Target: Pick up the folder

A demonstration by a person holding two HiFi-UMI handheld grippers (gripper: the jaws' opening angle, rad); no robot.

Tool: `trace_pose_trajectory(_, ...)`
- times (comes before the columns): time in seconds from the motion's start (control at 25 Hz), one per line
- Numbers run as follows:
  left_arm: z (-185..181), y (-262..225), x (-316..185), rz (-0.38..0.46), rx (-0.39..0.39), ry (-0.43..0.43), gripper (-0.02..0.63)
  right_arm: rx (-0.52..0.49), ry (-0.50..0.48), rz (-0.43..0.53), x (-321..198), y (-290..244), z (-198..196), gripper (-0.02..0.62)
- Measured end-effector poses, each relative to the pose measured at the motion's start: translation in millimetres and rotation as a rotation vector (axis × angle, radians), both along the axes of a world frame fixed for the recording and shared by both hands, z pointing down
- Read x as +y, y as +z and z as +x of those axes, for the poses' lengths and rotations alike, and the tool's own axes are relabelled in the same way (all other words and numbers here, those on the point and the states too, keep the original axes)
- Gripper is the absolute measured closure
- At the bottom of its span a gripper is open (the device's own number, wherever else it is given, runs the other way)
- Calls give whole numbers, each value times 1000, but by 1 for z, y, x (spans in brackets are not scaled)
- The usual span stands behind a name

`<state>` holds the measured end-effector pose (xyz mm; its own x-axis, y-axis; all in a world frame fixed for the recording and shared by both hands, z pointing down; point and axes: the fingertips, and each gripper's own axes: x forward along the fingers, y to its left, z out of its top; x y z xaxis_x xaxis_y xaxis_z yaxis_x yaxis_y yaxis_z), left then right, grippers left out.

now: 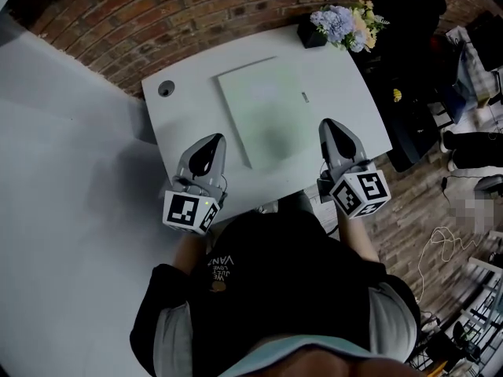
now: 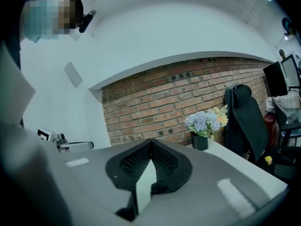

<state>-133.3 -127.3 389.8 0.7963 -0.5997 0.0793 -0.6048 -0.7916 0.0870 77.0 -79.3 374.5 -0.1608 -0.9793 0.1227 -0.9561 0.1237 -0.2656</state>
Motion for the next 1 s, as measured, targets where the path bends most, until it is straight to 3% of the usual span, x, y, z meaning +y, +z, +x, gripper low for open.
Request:
trace_pose_trajectory(0.6, 29, 15, -30, -55, -9, -143, 606, -5, -127, -37, -56, 12, 34, 597)
trace_pose_trajectory(1.0, 38, 44, -41, -123, -47, -263, 606, -46, -212, -121, -86, 44, 50, 597)
